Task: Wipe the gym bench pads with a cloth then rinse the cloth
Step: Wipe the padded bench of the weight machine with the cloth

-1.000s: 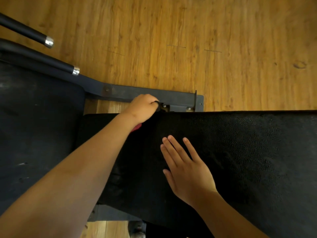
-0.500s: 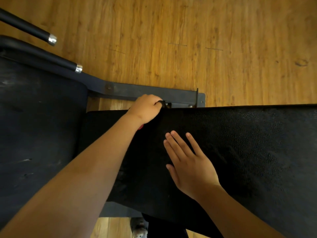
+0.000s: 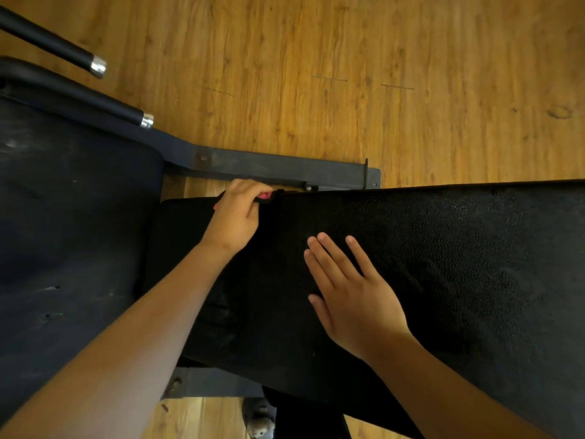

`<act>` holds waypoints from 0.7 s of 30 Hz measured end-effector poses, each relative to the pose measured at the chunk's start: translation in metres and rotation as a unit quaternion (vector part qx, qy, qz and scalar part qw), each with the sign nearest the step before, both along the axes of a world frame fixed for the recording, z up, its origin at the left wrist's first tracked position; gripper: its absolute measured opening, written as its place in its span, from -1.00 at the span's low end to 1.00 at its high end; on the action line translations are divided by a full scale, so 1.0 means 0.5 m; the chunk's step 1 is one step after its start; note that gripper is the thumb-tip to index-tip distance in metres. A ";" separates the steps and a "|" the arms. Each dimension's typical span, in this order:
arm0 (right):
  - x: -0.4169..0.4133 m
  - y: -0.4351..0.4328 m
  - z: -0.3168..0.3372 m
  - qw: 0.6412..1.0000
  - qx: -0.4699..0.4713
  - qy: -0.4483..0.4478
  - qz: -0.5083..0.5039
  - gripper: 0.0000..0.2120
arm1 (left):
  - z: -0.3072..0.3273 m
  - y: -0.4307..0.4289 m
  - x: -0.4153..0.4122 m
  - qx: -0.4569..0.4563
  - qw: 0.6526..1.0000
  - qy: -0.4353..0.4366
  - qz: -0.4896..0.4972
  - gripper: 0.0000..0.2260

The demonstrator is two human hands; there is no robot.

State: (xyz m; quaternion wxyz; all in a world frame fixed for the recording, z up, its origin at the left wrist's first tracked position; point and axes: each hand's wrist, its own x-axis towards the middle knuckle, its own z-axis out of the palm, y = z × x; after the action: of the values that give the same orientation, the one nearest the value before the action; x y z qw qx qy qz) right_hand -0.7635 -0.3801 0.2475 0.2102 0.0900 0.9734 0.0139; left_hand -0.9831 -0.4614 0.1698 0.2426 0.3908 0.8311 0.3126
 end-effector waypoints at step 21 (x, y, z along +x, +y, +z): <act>-0.003 -0.004 0.007 1.000 0.023 -0.001 -0.003 -0.40 | -0.073 -0.178 0.089 -0.072 0.979 0.041 0.188 -0.52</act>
State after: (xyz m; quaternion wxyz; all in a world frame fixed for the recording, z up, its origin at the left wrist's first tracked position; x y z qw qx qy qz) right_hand -0.7650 -0.3819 0.2511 0.2091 0.0978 0.9723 0.0353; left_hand -0.9388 -0.5502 0.1336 0.1731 0.2215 0.9193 0.2754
